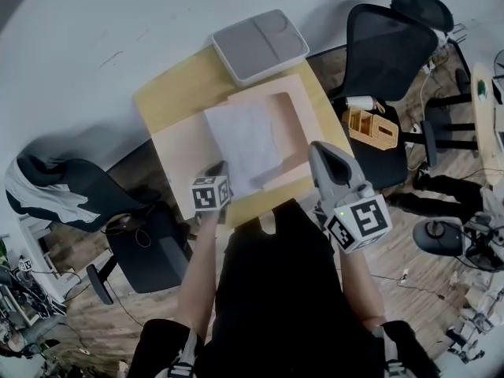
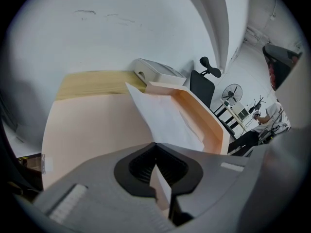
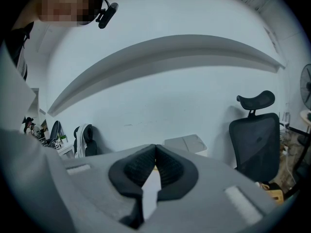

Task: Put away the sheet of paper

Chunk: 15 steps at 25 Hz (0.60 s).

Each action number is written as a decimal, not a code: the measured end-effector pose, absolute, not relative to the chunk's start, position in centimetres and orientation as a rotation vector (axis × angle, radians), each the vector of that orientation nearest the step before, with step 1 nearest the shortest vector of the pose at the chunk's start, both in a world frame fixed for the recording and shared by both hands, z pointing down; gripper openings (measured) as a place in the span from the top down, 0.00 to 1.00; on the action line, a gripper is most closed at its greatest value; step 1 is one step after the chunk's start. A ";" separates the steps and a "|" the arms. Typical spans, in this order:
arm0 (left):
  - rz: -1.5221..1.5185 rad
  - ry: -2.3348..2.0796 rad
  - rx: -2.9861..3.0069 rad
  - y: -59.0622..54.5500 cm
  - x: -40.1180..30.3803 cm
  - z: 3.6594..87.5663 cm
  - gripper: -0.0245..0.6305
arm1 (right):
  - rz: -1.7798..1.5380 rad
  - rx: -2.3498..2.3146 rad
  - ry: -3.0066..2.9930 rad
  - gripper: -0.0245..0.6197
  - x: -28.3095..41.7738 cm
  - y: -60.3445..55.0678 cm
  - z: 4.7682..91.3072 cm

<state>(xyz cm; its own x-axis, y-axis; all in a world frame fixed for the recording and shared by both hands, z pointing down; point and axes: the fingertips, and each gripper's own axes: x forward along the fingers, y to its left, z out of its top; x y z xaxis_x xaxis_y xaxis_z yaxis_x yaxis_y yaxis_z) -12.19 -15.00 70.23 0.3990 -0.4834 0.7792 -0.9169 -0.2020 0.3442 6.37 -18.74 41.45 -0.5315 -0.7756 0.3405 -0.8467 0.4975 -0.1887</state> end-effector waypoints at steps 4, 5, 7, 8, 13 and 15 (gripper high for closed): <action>0.672 -1.192 1.839 -15.2 -10.9 70.3 0.95 | 0.505 1.384 -2.533 0.96 6.8 -19.2 41.7; 0.672 -1.189 1.839 -15.2 -10.5 70.3 0.95 | 0.508 1.381 -2.533 0.96 6.9 -19.3 41.7; 0.670 -1.186 1.838 -15.4 -9.9 70.4 0.95 | 0.513 1.375 -2.534 0.96 7.1 -19.5 41.9; 0.670 -1.184 1.837 -15.5 -9.7 70.4 0.95 | 0.515 1.372 -2.534 0.96 7.2 -19.6 42.0; 0.671 -1.185 1.827 -16.1 -8.7 70.6 0.95 | 0.524 1.354 -2.538 0.96 7.8 -20.3 42.2; 0.671 -1.185 1.823 -16.3 -8.2 70.7 0.95 | 0.527 1.348 -2.538 0.96 8.2 -20.7 42.4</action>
<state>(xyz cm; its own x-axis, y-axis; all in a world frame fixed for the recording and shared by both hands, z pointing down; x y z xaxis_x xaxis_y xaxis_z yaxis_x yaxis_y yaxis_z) -8.18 -16.33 70.66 0.4099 -0.4629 0.7859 -0.9121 -0.2008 0.3574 8.19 -20.66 42.35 -0.5554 -0.7527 0.3536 -0.8312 0.5151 -0.2091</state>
